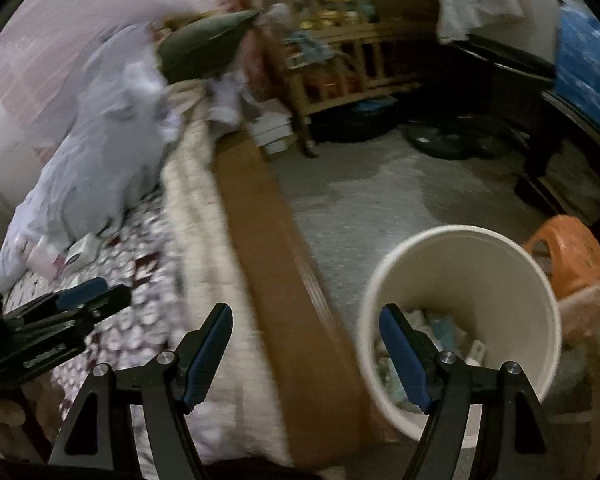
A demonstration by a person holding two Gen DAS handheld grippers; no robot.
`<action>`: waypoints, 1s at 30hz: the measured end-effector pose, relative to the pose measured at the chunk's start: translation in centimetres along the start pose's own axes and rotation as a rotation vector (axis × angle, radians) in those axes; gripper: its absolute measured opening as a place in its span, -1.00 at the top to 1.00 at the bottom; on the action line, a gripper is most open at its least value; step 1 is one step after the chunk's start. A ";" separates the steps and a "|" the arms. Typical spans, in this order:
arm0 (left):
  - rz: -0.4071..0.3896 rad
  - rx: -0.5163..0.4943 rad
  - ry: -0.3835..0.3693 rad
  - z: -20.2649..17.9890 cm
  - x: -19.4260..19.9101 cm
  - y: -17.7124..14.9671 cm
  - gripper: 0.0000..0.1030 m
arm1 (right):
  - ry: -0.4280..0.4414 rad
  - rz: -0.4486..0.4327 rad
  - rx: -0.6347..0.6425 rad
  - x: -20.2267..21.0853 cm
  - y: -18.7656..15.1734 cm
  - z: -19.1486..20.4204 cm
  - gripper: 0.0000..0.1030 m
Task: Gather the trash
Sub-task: 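Return both tools from the bucket to the trash on the bed, then grasp the white-green milk carton with the right tool while the left tool grasps the green-white wrapper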
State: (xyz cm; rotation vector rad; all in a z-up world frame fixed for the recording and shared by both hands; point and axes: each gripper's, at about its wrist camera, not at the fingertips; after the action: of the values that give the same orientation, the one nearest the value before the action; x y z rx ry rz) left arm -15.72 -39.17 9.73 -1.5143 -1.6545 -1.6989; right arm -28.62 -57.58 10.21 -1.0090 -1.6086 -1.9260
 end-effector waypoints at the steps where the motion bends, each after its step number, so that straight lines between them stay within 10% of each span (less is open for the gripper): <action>1: -0.001 0.017 0.009 1.2 0.2 0.0 -0.09 | 0.007 0.003 0.026 -0.3 0.3 1.1 -0.43; 18: -0.034 0.416 0.211 22.8 1.1 1.7 -0.09 | 0.217 0.093 0.271 -8.5 4.4 16.7 -0.43; 30: 0.009 0.455 0.170 24.9 -3.7 3.3 -0.05 | 0.269 0.118 0.352 -12.3 6.8 22.3 -0.43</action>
State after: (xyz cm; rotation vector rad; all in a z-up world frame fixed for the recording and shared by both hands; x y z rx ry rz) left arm -0.55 -20.08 2.51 -1.1279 -1.7823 -1.2855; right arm -10.14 -39.16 6.63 -0.6553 -1.6154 -1.5526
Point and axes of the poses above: each gripper's, at about its wrist camera, not at the fingertips, and x roughly against the way its jaws point, z to its left, y to its top, and after that the axes turned 14 degrees about x, right-handed
